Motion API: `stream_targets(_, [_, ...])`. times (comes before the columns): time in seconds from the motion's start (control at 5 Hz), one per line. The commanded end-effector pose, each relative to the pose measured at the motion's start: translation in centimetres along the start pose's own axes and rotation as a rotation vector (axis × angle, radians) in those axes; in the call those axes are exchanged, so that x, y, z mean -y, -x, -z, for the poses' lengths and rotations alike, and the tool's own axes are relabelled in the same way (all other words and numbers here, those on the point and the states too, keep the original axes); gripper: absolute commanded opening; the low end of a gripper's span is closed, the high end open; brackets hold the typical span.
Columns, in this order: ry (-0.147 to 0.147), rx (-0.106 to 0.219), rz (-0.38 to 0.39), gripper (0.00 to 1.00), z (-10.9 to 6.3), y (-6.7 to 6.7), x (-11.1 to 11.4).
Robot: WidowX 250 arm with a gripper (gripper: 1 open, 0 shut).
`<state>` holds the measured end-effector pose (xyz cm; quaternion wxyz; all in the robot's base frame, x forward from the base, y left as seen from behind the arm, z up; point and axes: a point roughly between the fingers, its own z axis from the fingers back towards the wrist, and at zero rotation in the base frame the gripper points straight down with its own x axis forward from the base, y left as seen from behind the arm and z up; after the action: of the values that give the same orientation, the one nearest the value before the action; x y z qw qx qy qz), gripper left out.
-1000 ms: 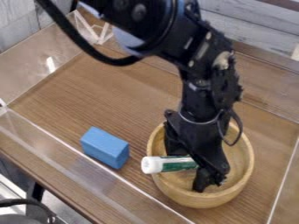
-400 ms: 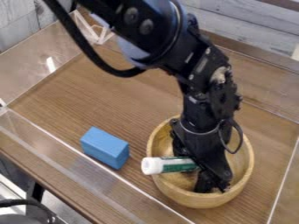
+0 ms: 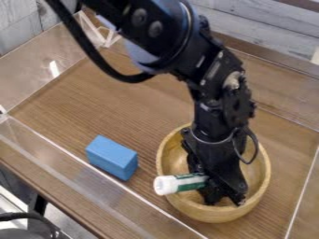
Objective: Remove the green marker from inside the brown bowl and put it on the table
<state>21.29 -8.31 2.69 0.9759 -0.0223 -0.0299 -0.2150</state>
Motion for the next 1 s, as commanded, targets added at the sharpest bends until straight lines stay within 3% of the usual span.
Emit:
stream_targets(0.0, [-0.011, 0.024, 0.015, 0.00, -1.0, -0.5, -0.6])
stream_targets(0.8, [-0.014, -0.002, 0.008, 0.00, -2.4, -0.4, -1.2])
